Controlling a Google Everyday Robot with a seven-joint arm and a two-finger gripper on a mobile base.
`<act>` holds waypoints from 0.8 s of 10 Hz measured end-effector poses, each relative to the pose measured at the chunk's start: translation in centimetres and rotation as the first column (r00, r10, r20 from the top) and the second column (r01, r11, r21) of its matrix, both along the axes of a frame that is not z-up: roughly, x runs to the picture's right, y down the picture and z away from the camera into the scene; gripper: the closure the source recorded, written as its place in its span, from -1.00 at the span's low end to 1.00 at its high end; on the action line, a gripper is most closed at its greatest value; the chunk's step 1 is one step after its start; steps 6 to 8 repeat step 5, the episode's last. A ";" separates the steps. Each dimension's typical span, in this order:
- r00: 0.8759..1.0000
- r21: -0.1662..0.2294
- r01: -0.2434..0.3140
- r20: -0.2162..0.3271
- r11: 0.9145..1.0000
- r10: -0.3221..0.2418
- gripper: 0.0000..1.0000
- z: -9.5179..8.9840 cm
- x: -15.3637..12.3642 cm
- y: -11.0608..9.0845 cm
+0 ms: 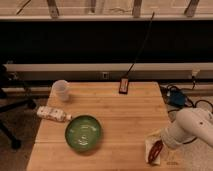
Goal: Place the pepper on the white sponge
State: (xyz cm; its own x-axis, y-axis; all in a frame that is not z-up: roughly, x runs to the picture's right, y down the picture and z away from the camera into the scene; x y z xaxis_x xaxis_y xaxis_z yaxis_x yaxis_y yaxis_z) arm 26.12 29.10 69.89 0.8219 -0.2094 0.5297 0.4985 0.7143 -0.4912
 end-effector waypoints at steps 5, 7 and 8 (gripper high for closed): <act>1.000 0.011 -0.002 -0.005 1.000 0.002 -0.60 0.1 0.4 -1.7; 1.000 0.011 -0.002 -0.005 1.000 0.002 -0.60 0.1 0.4 -1.7; 1.000 0.011 -0.002 -0.005 1.000 0.002 -0.60 0.1 0.4 -1.7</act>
